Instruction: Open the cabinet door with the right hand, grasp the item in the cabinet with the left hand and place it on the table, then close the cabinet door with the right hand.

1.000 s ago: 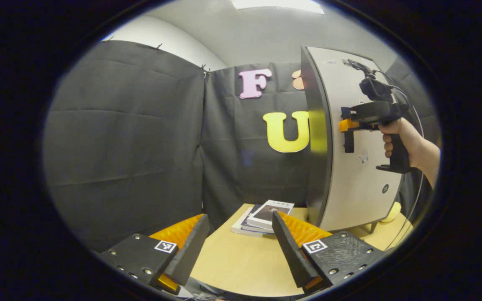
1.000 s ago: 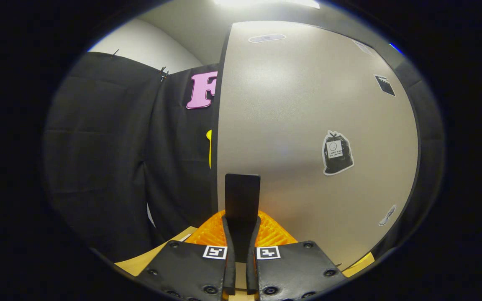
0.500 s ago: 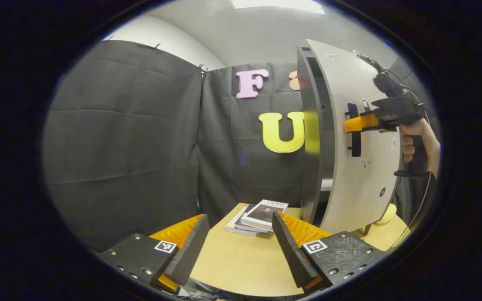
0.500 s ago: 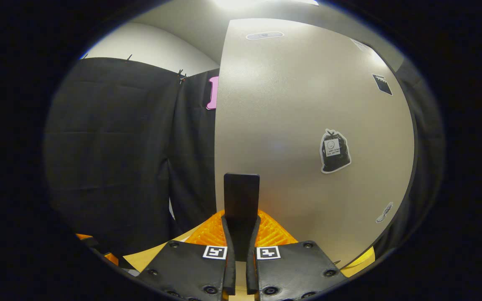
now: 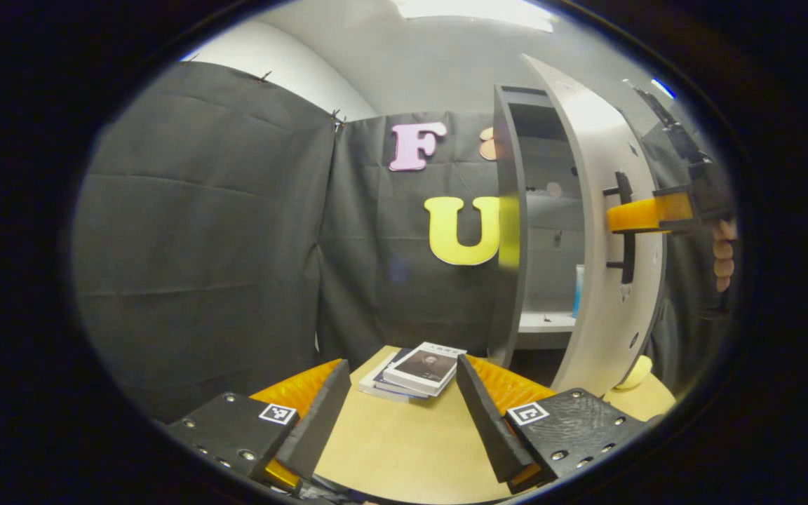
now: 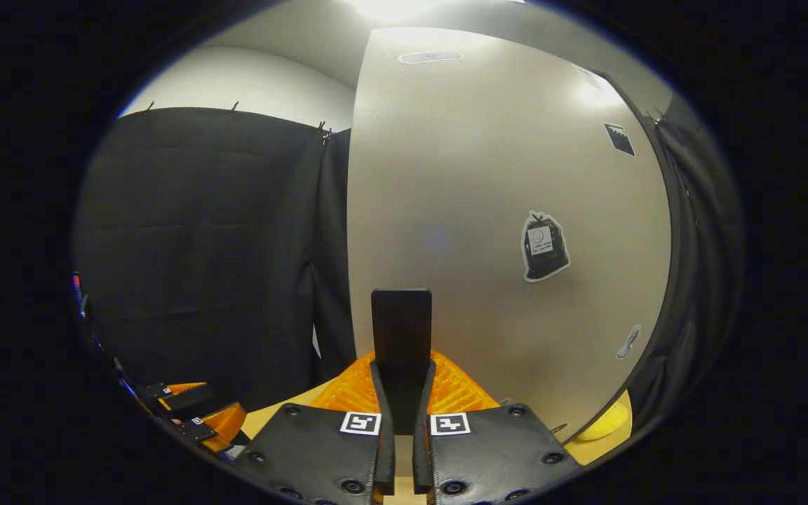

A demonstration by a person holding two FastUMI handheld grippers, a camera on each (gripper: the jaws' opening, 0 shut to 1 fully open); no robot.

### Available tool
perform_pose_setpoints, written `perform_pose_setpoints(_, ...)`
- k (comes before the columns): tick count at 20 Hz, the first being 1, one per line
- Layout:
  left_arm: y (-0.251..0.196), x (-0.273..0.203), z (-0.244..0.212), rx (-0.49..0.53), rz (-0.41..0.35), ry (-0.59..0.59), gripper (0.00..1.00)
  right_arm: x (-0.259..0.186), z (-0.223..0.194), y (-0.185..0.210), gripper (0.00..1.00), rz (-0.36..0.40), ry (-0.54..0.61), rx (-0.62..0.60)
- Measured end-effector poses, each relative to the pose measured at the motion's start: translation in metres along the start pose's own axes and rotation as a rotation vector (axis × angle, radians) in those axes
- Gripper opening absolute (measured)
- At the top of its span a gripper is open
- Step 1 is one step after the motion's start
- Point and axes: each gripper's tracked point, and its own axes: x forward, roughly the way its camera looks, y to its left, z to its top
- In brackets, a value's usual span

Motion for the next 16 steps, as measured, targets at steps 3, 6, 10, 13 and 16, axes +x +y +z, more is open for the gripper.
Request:
perform_pose_setpoints(3, -0.007, 0.002, 0.001, -0.01, -0.013, -0.007, 0.92, -0.001, 0.001, -0.003, 0.12, 0.021, 0.006, 0.004)
perform_pose_setpoints(6, -0.015, 0.008, 0.002, 0.001, -0.038, -0.007, 0.92, 0.0, 0.005, -0.006, 0.12, 0.022, 0.015, 0.017)
perform_pose_setpoints(10, -0.031, 0.018, 0.005, 0.008, -0.085, -0.018, 0.92, -0.002, 0.006, -0.01, 0.1, 0.011, 0.014, 0.046)
perform_pose_setpoints(13, -0.047, 0.026, 0.008, 0.018, -0.13, -0.022, 0.92, -0.002, 0.006, -0.012, 0.12, -0.016, 0.009, 0.053)
perform_pose_setpoints(16, -0.069, 0.028, 0.006, 0.029, -0.188, -0.017, 0.92, -0.004, 0.006, -0.014, 0.12, -0.059, -0.008, 0.074)
